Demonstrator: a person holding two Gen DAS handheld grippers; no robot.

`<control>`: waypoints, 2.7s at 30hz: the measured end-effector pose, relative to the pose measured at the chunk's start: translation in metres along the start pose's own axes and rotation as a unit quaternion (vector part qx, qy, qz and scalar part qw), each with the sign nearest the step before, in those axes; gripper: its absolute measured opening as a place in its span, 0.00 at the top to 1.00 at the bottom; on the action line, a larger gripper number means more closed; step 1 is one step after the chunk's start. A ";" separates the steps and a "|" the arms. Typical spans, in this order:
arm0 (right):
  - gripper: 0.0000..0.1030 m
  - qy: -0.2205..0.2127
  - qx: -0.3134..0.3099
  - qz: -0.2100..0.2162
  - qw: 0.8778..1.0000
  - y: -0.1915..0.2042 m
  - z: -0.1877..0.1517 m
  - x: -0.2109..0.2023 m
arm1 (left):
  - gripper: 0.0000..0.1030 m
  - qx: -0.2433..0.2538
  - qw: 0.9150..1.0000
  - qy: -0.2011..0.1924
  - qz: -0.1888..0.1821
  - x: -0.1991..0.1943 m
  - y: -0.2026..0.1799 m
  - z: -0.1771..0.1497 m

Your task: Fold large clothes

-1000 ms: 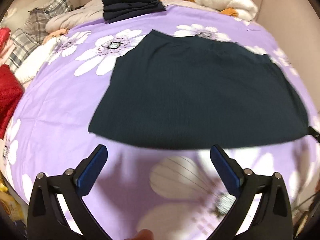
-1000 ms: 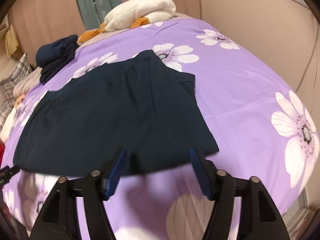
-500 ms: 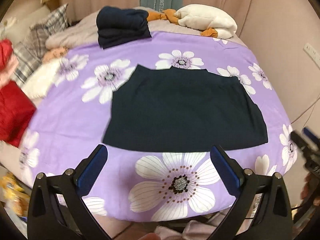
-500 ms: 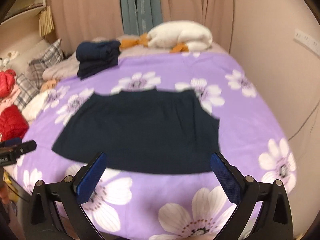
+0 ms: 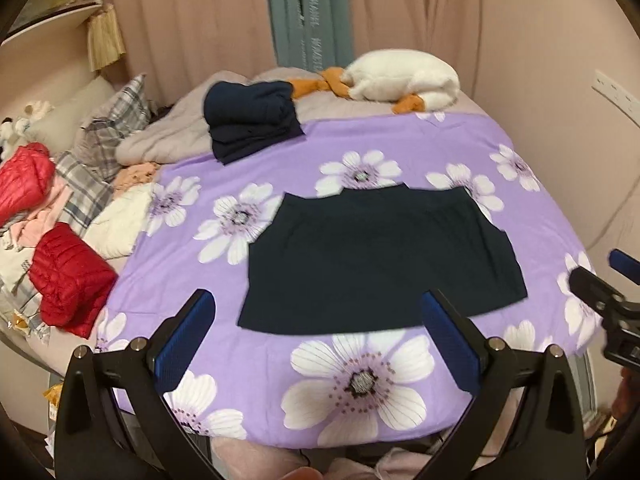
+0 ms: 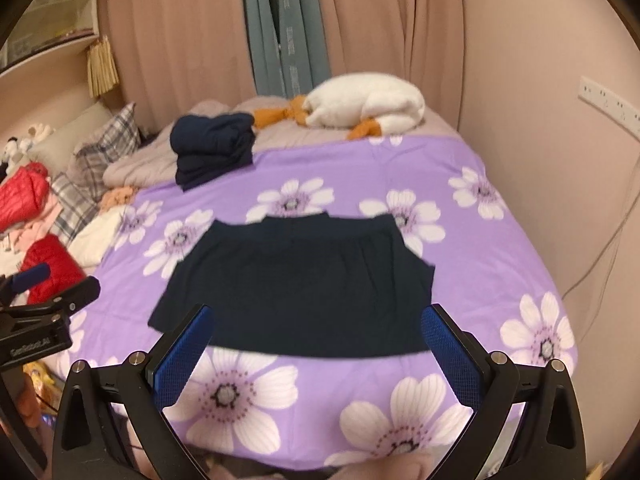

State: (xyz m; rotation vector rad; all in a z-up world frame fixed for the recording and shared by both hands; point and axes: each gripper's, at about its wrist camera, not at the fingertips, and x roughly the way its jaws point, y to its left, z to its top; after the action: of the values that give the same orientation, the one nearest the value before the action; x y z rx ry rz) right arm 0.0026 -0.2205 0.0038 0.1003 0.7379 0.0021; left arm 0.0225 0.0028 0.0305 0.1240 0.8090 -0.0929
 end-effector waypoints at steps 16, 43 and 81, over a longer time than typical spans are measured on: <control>0.01 0.006 0.008 -0.010 1.000 0.000 -0.007 -0.010 | 0.00 0.020 1.000 -0.003 0.013 -0.001 -0.012 -0.005; 0.01 0.005 0.006 -0.005 1.000 -0.004 -0.003 -0.007 | 0.00 0.023 1.000 -0.001 0.011 0.001 -0.014 -0.008; 0.01 0.004 0.005 -0.004 1.000 -0.001 -0.002 -0.009 | 0.00 0.021 1.000 -0.007 0.019 -0.002 -0.012 -0.010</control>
State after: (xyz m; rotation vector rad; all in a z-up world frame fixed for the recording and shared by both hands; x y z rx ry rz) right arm -0.0056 -0.2217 0.0079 0.1060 0.7470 -0.0092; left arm 0.0125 -0.0072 0.0249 0.1789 0.7911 -0.0752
